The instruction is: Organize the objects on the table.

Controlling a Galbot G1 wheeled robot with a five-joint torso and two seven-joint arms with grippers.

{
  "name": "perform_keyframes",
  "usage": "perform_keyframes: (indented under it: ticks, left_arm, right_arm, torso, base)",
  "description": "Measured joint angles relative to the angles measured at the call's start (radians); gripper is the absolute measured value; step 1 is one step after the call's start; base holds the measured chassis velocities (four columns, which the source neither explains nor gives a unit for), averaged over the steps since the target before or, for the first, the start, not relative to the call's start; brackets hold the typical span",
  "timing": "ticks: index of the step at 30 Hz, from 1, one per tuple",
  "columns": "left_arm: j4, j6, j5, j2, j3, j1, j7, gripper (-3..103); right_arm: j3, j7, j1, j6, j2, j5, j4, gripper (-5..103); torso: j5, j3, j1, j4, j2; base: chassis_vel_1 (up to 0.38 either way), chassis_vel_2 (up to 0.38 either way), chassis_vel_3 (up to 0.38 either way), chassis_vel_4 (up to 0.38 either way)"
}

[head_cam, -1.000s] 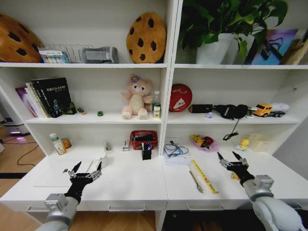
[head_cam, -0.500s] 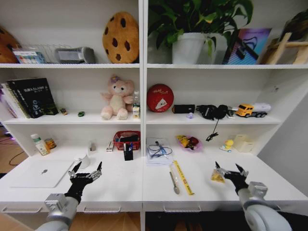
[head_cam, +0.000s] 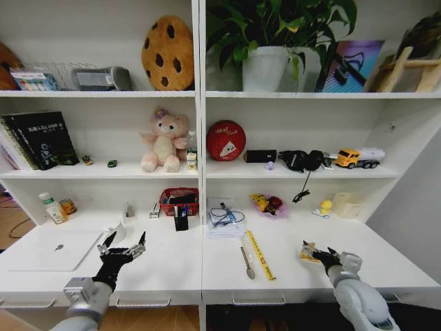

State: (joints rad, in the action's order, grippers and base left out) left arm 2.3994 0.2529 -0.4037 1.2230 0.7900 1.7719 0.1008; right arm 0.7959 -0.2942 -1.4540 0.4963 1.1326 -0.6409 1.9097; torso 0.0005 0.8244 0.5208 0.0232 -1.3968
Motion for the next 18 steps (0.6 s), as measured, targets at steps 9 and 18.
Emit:
perform_keyframes:
  ticks: [9, 18]
  left_arm:
    - [0.0, 0.0, 0.0, 0.0, 0.0, 0.0, 0.0, 100]
    - [0.0, 0.0, 0.0, 0.0, 0.0, 0.0, 0.0, 100]
  right_arm:
    - [-0.04, -0.001, 0.045, -0.005, 0.006, -0.007, -0.043, 56]
    - [-0.055, -0.001, 0.046, -0.019, 0.02, 0.02, -0.047, 24]
  torso:
    - [-0.0007, 0.0, 0.0, -0.0003, 0.0]
    - [-0.0006, 0.0, 0.0, -0.0002, 0.0]
  base:
    - [0.0, 0.0, 0.0, 0.0]
    - [0.0, 0.0, 0.0, 0.0]
